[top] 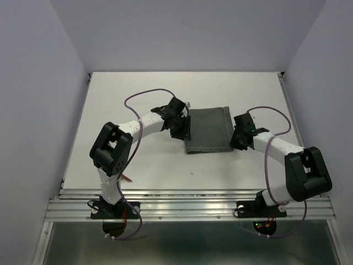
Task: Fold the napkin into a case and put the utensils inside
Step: Move the square-folded napkin to the center of the board.
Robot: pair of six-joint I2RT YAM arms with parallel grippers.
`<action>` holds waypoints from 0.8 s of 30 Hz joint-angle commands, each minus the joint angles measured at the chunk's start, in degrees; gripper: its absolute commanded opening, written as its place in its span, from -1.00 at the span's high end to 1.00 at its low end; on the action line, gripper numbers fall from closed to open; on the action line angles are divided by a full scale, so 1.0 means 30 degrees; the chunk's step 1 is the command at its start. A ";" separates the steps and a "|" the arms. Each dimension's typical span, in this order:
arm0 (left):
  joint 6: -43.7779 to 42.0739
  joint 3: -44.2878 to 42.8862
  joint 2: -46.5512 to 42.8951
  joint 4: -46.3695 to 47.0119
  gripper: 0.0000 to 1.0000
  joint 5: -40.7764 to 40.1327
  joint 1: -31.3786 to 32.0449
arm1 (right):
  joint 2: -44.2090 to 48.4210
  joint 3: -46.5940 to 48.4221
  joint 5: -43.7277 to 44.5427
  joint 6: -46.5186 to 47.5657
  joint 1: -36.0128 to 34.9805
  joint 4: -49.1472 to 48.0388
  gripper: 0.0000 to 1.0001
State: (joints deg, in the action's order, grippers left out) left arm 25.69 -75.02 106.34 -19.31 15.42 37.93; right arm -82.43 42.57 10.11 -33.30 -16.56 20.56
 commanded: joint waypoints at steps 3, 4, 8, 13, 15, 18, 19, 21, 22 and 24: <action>-0.0566 -0.0305 0.0264 0.0050 0.05 0.0747 0.0275 | 0.0320 0.0137 0.0381 -0.0355 0.0040 0.0238 0.99; -0.0595 -0.0189 0.0352 0.0137 0.05 0.1010 0.0276 | 0.0233 0.0166 0.0380 -0.0355 0.0040 0.0238 0.99; -0.0216 0.0339 0.0323 0.1014 0.05 0.2178 0.0305 | 0.0144 0.0196 0.0351 -0.0355 0.0040 0.0238 0.99; 0.0429 0.0837 0.0439 0.2303 0.06 0.2975 0.0539 | 0.0261 0.0138 0.0410 -0.0384 0.0040 0.0267 0.99; 0.0517 0.0896 0.0673 0.2452 0.09 0.3121 0.0627 | 0.0232 0.0137 0.0380 -0.0414 0.0040 0.0267 0.99; 0.0488 0.0955 0.1289 0.2569 0.12 0.3210 0.0744 | 0.0319 0.0137 0.0380 -0.0502 0.0040 0.0296 0.99; 0.0459 0.1071 0.1522 0.2715 0.12 0.3181 0.0773 | 0.0349 0.0137 0.0438 -0.0531 0.0040 0.0354 0.99; 0.0459 0.1189 0.1873 0.2978 0.12 0.3180 0.0774 | 0.0466 0.0137 0.0410 -0.0531 0.0040 0.0384 0.99; 0.0459 0.1161 0.1992 0.3038 0.12 0.3238 0.0774 | 0.0553 0.0137 0.0439 -0.0560 0.0040 0.0413 0.99; 0.0546 0.1160 0.2401 0.3417 0.12 0.3501 0.0774 | 0.0787 0.0108 0.0527 -0.0648 0.0040 0.0472 0.99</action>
State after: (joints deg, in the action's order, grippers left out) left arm 27.27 -72.58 112.44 -11.46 24.14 40.03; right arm -82.41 42.57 10.44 -34.50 -16.56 20.86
